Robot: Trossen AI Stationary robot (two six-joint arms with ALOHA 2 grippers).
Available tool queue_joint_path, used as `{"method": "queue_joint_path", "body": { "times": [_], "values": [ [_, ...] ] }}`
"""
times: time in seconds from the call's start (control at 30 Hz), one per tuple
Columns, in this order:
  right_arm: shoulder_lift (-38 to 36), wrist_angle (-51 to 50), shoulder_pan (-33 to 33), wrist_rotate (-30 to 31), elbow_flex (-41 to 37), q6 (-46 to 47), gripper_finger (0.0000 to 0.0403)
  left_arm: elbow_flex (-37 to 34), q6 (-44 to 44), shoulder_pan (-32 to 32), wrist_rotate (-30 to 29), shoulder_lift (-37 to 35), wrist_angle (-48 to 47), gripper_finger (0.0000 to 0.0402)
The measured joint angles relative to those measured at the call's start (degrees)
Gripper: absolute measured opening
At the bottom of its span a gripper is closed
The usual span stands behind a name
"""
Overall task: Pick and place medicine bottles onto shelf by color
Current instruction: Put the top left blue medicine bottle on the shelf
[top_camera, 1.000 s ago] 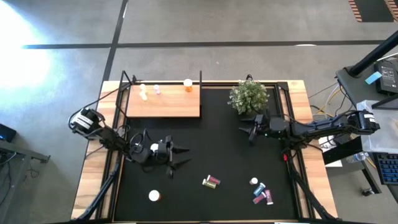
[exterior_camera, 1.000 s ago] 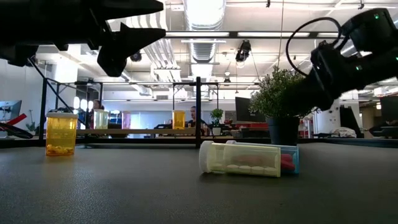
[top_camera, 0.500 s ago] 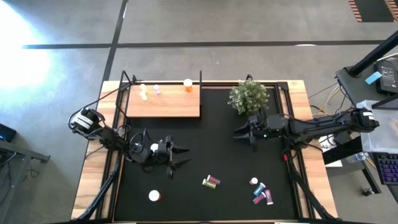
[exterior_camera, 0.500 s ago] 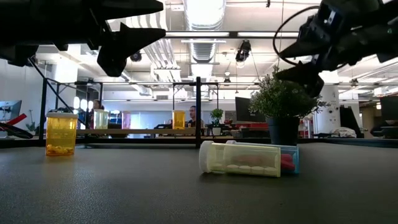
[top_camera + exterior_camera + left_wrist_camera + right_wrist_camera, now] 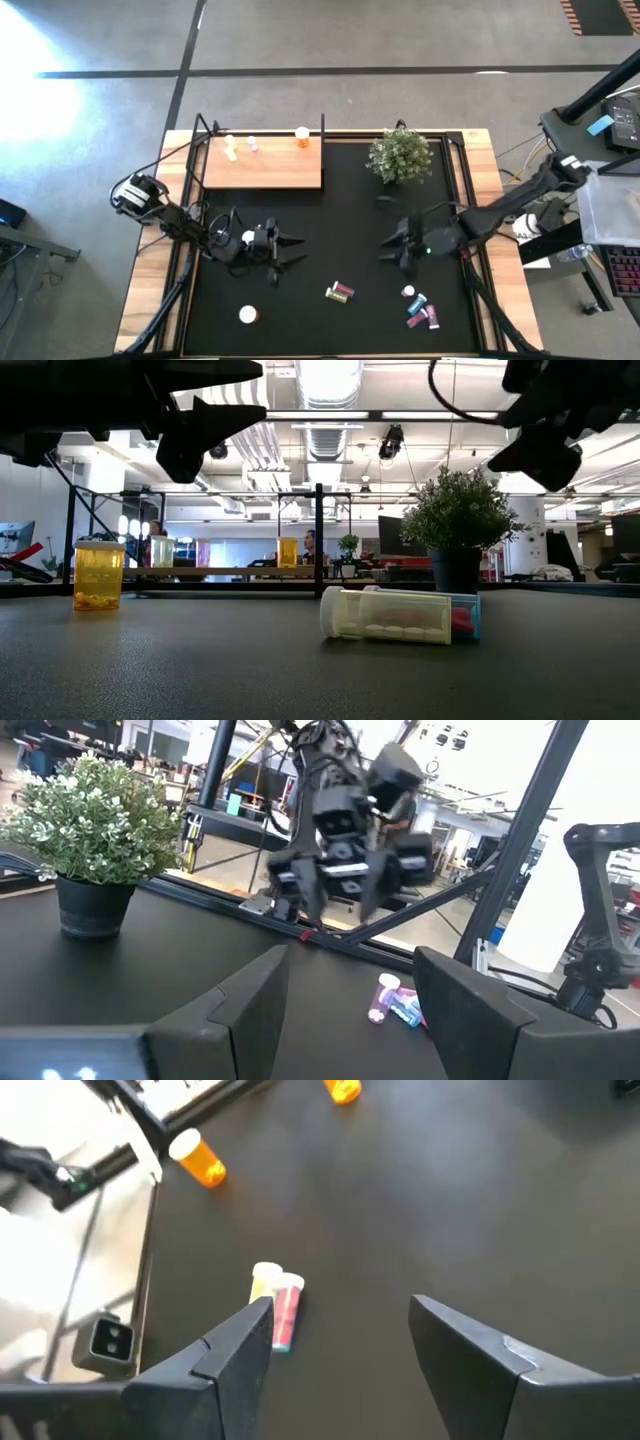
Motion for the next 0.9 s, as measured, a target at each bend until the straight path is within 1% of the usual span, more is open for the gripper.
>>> {"method": "queue_joint_path", "body": {
  "times": [0.13,0.27,0.4,0.47,0.57,0.6,0.77,0.9],
  "values": [
    [8.9,-0.1,3.2,1.2,4.5,0.8,0.0224,0.0,0.0,0.0,0.0,-0.1,0.0,0.0199],
    [18.2,-0.6,4.3,1.1,10.6,0.8,0.0224,0.0,-0.1,0.0,0.0,-0.1,0.0,0.0199],
    [26.3,-6.3,4.2,-1.9,18.0,2.3,0.0224,0.0,-2.5,-0.1,0.1,-0.1,0.0,0.0199],
    [30.1,-10.5,4.3,-2.3,22.0,3.2,0.0224,0.0,-3.0,-0.1,0.2,-0.1,-0.1,0.0199],
    [34.9,-17.3,4.6,-2.2,27.1,4.1,0.0224,-0.1,-3.1,-0.4,0.2,-0.1,-0.1,0.0199],
    [36.3,-18.1,4.7,-2.2,28.5,4.1,0.0224,-0.1,-3.1,-0.6,0.2,-0.1,-0.1,0.0199],
    [42.3,-19.2,5.7,-2.3,34.3,1.1,0.0224,-0.1,-3.2,-1.8,0.2,-0.1,-0.1,0.0199],
    [44.8,-20.8,6.0,-2.1,38.0,-0.9,0.0224,-0.1,-3.2,-2.9,0.2,-0.1,-0.1,0.0199]
  ]
}}
